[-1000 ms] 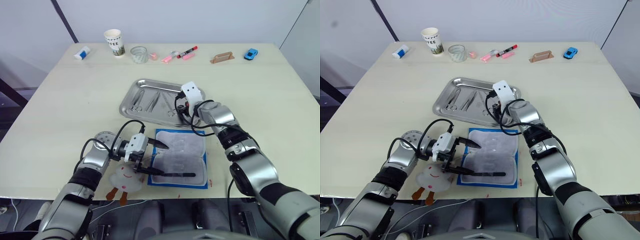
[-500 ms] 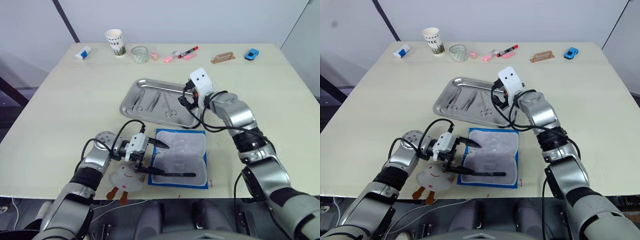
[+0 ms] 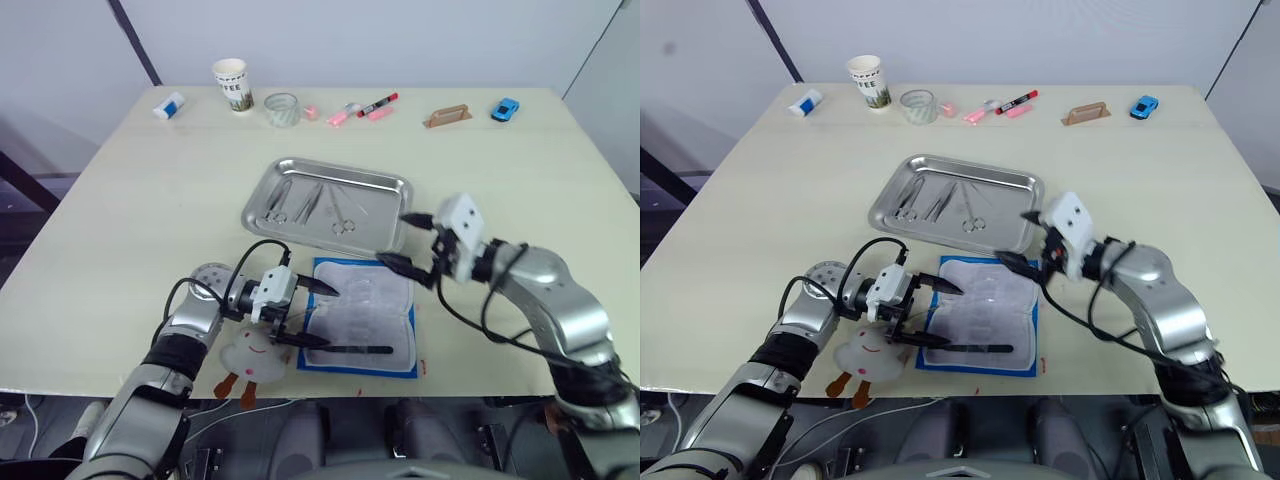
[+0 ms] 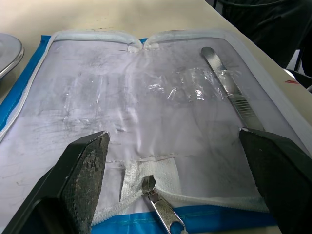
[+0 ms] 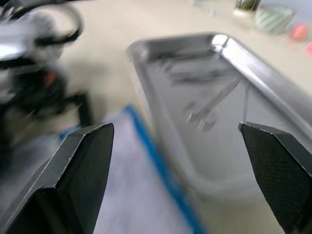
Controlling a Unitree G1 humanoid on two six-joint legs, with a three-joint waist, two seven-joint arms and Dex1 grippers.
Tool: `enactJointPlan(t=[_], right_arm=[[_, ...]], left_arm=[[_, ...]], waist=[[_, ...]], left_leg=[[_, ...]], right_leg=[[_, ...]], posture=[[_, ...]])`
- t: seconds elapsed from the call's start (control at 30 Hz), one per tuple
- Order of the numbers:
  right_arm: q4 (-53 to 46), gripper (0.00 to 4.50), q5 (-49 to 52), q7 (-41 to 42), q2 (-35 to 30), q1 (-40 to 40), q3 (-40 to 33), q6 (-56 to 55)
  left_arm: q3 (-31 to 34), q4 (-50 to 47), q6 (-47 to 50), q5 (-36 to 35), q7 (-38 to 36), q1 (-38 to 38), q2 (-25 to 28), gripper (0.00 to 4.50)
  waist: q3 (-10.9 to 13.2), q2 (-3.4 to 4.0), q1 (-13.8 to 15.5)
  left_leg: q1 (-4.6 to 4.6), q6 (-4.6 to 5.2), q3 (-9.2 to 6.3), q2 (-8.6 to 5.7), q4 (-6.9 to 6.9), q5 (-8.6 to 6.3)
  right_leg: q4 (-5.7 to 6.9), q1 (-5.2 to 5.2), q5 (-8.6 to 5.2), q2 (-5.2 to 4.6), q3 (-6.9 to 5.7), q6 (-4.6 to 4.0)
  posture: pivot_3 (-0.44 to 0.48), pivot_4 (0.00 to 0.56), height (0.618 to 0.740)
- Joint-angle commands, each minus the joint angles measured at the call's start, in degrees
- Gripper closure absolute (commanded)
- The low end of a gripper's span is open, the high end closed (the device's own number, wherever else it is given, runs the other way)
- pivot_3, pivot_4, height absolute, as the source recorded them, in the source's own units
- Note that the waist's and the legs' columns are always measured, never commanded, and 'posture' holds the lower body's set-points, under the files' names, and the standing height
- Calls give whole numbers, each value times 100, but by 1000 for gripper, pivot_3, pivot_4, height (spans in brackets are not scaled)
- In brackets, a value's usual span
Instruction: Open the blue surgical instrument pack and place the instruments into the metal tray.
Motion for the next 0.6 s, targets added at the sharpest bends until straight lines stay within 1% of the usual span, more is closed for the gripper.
enactJointPlan(t=[0.03, 0.2, 0.27, 0.33, 0.47, 0.6], right_arm=[[-633, 22, 416, 343, -344, 350, -305, -197], [-1039, 22, 734, 775, -859, 1138, -500, -427], [-1150, 22, 716, 875, -1054, 1401, -487, -535], [-1154, 22, 495, 1020, -1259, 1617, -330, -825], [-859, 22, -65, 1083, -1436, 1646, 211, -1361], [-613, 22, -448, 1055, -1406, 1443, 687, -1552]], left_arm=[[-200, 303, -2, 308, -212, 169, 68, 0], [-232, 313, -27, 281, -212, 174, 102, 0], [-234, 329, -31, 277, -212, 161, 110, 0], [-239, 348, -40, 280, -212, 150, 120, 0], [-243, 346, -26, 291, -212, 135, 102, 0], [-243, 325, -1, 275, -212, 125, 116, 0]], waist=[[-1, 2, -3], [0, 1, 1], [-1, 1, 1], [-1, 1, 0], [-1, 1, 0], [-1, 1, 1]], left_leg=[[2, 0, -2, 1, 0, 0], [0, 0, -3, 2, -1, 0], [1, 0, -3, 2, -1, 0], [2, 0, -4, 2, -1, 0], [4, 0, -3, 2, -1, 0], [4, 0, -4, 2, 0, 0]], right_leg=[[1, 0, -1, 3, 0, 0], [-3, 1, -1, 6, 0, 0], [-3, 2, -2, 5, 0, 0], [-2, 2, -2, 6, 0, 1], [-3, 2, -9, 7, 0, 12], [-2, 2, -11, 8, 1, 16]], posture=[[0, 150, 728], [0, 150, 728], [0, 150, 728], [0, 150, 728], [0, 150, 728], [0, 150, 728]])
